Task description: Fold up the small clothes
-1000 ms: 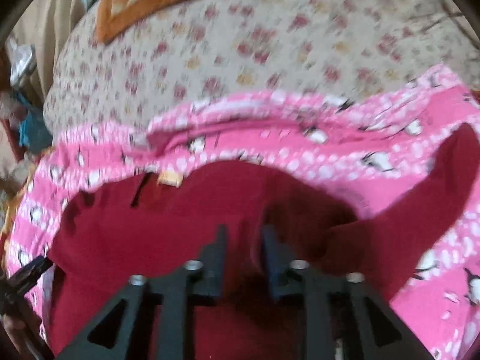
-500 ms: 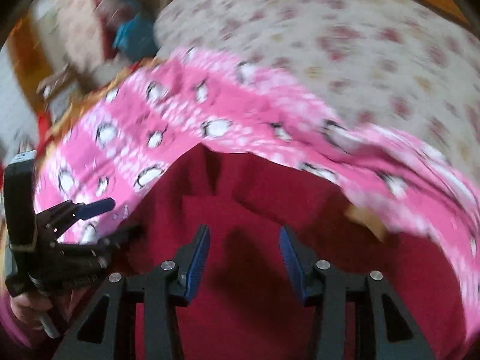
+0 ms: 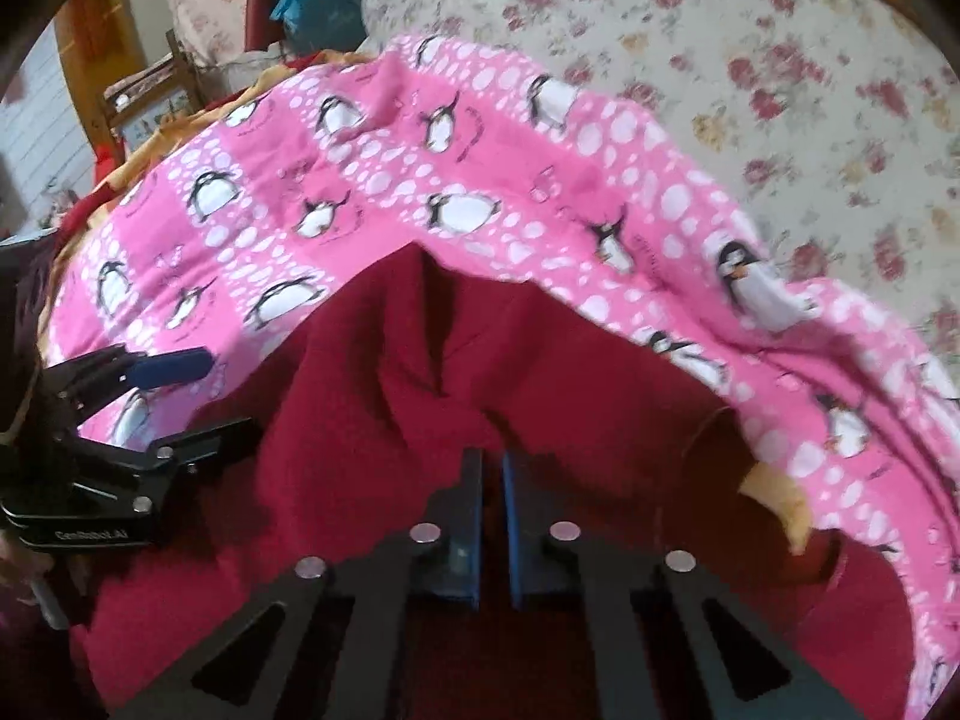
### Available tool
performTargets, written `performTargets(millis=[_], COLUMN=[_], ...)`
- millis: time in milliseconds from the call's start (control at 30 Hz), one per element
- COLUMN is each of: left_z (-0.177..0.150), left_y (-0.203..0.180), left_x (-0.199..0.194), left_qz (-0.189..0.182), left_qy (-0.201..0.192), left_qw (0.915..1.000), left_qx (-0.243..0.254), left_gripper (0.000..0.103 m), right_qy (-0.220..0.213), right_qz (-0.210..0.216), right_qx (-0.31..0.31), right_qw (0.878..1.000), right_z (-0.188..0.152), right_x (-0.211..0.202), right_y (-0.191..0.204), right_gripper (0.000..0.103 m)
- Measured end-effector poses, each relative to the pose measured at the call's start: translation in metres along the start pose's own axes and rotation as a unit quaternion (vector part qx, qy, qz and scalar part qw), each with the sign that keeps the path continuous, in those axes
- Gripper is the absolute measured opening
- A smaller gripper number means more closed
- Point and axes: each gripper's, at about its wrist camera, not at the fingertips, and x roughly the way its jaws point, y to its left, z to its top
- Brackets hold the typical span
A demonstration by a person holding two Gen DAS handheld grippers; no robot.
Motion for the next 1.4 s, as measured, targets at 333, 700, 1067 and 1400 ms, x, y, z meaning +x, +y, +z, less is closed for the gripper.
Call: performTargets(millis=[333,700,1067,1400], left_z=[-0.001,-0.004,-0.009,-0.01], left_y=[0.0,-0.009,-0.037,-0.054], left_x=[-0.001,-0.007,-0.039,-0.03], left_qz=[0.008,0.033,0.014,-0.027], left_qy=[-0.007,-0.022,-0.052,-0.024], left_qw=[0.9999,0.9985,0.9954,0.9967], left_qx=[0.009,0.037,0.079,0.073], left_gripper=[0.079,0.079,0.079,0.078], right_qy=[-0.023,-0.001,-0.023,-0.005], right_qz=[-0.014,0.001,-0.065,-0.084], right_qx=[0.092,0.162,0.162,0.193], right_qw=[0.995,0.987,0.984,0.978], right_z=[-0.013,-0.063,-0.105,-0.123], right_x=[-0.034,-0.042,-0.097,-0.085], right_y=[-0.018,-0.013,-0.006,-0.02], right_gripper=[0.002,0.005,0.057,0.059])
